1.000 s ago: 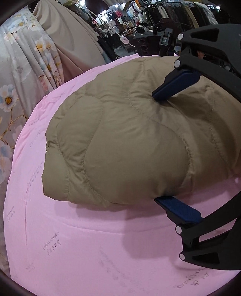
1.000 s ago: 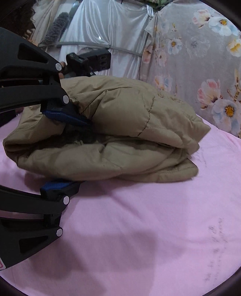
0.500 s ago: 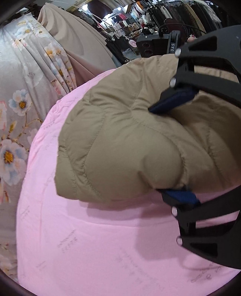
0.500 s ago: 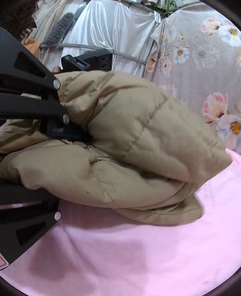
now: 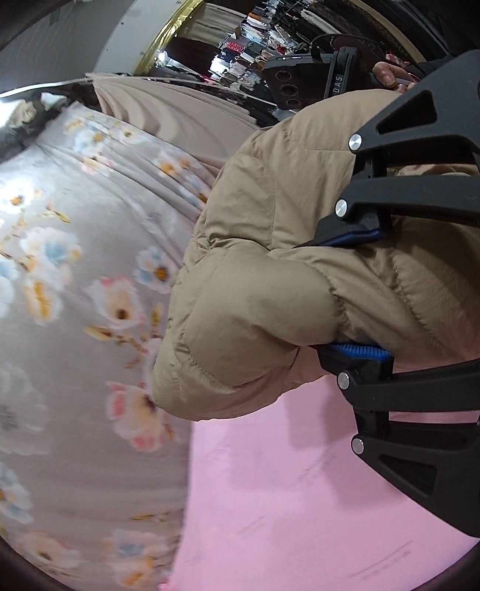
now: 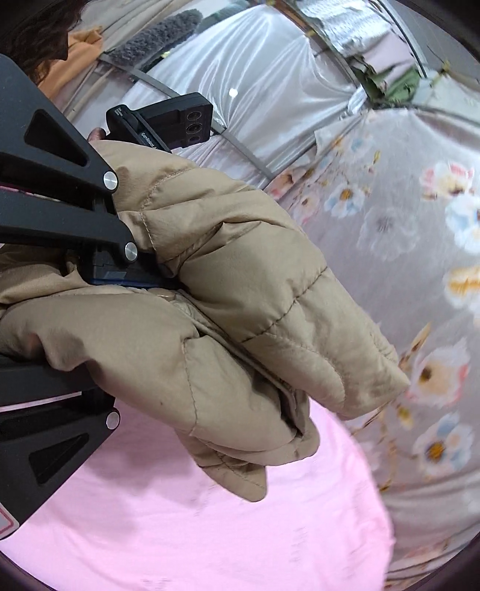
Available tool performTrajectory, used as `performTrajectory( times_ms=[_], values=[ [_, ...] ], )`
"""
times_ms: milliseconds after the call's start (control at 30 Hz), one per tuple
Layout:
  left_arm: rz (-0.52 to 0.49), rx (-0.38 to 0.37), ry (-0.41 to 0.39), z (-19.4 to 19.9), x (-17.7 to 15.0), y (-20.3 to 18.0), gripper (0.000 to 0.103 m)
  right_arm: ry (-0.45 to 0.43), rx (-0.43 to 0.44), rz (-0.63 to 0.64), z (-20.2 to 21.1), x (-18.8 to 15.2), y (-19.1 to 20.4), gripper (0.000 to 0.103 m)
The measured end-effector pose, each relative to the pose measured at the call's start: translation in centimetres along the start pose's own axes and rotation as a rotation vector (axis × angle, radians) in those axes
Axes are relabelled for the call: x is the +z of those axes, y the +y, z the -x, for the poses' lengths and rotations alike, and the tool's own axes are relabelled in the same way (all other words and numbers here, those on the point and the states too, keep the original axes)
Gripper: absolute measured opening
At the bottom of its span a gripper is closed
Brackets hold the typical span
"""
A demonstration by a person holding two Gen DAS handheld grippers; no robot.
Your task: Fold large clothes
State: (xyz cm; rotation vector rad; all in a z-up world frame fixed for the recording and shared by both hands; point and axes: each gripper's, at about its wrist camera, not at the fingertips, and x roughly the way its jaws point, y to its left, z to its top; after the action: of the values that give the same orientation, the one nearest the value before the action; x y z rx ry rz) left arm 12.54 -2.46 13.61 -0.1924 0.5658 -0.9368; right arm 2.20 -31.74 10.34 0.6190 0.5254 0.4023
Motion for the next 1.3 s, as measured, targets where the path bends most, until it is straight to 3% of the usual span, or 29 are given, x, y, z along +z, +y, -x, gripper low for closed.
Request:
performTrajectory(
  times_ms=[200,433,600,867,967,1033,1100,1200,1233,1300],
  values=[
    [-0.09,0.016,-0.146,2.5,5.5,1.0,0.039,-0.079,-0.02,0.151,-2.1,5.2,4.9,0.012],
    [-0.071,0.032,-0.181,0.6,8.4,7.9,0.039,-0.077,-0.049,0.162,-9.4,9.0,4.6,0.012],
    [0.009,0.019,-0.138,-3.5,7.9,15.3,0.039,-0.019,-0.085,0.115,-16.6,9.4,0.7,0.013],
    [0.119,0.11,0.044,-13.2,3.1,26.4,0.041,0.128,-0.216,-0.039,-28.3,6.6,-8.9,0.018],
    [0.163,0.15,0.055,-14.5,0.9,29.7,0.054,0.124,-0.169,-0.123,-29.9,5.0,-11.7,0.024],
    [0.195,0.146,0.044,-13.9,0.3,31.1,0.071,0.13,-0.146,-0.171,-29.9,4.5,-12.8,0.029],
    [0.217,0.175,0.042,-12.8,0.2,31.9,0.08,0.147,-0.12,-0.237,-29.3,4.3,-13.7,0.034],
    [0.253,0.156,0.036,-9.8,0.6,32.7,0.087,0.145,-0.07,-0.322,-26.2,3.9,-14.8,0.039],
    [0.263,0.16,0.027,-8.1,0.9,32.7,0.094,0.137,-0.053,-0.347,-24.9,3.9,-15.2,0.042],
    [0.278,0.197,0.003,-5.4,1.4,32.1,0.095,0.082,-0.051,-0.369,-21.6,3.9,-14.9,0.051]
  ],
)
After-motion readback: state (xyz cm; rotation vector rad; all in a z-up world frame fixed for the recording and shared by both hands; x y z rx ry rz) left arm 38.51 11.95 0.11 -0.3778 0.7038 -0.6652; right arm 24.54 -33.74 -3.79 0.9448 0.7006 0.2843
